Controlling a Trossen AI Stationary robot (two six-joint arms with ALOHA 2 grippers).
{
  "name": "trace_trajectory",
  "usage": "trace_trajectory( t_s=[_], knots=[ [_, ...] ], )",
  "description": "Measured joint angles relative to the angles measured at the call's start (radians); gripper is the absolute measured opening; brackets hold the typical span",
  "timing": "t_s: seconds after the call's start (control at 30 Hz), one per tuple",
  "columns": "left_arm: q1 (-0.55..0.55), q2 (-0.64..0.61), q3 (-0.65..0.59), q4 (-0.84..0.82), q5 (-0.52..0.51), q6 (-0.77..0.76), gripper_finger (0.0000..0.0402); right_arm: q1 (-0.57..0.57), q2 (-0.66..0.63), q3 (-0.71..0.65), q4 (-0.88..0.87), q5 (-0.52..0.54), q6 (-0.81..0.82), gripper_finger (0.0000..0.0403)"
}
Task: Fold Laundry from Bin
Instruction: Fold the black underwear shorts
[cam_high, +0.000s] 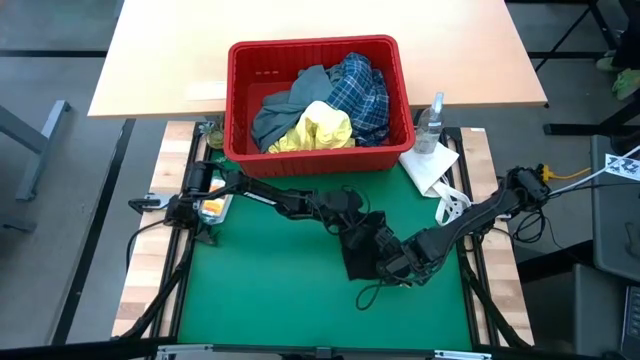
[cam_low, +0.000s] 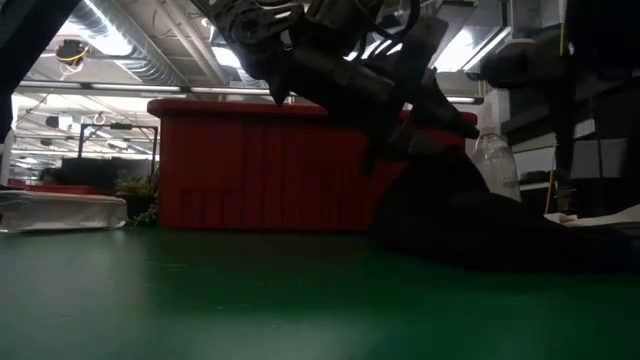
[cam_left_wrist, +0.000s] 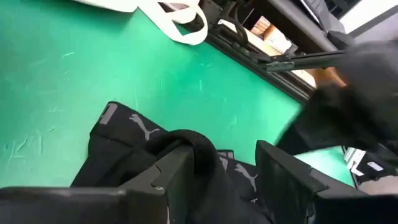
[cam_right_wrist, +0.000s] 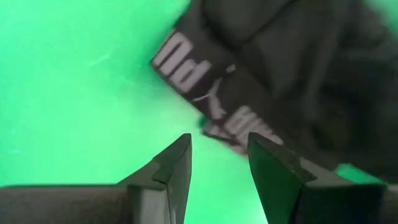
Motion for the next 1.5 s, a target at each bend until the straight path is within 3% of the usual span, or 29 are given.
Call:
trace_trajectory(
  t_s=[0.17, 0.4, 1.03, 1.23, 1.5],
  knots=[
    [0.005, 0.000, 0.000, -0.001, -0.003, -0.075, 0.0156, -0.001, 0.000, 0.051, 0.089, 0.162, -0.084, 0.0156],
    [0.023, -0.001, -0.001, -0.007, 0.044, -0.078, 0.0152, -0.001, 0.000, 0.017, 0.248, 0.296, -0.157, 0.0156],
    [0.122, -0.001, -0.001, -0.004, 0.145, -0.209, 0.0152, -0.001, 0.009, 0.015, 0.430, 0.244, -0.164, 0.0156],
    [0.116, -0.001, -0.001, -0.005, 0.152, -0.209, 0.0152, -0.001, 0.076, 0.015, 0.503, 0.244, -0.242, 0.0156],
    [0.112, -0.001, -0.001, -0.005, 0.152, -0.209, 0.0152, -0.036, 0.171, 0.015, 0.431, 0.233, -0.263, 0.0156]
  ],
)
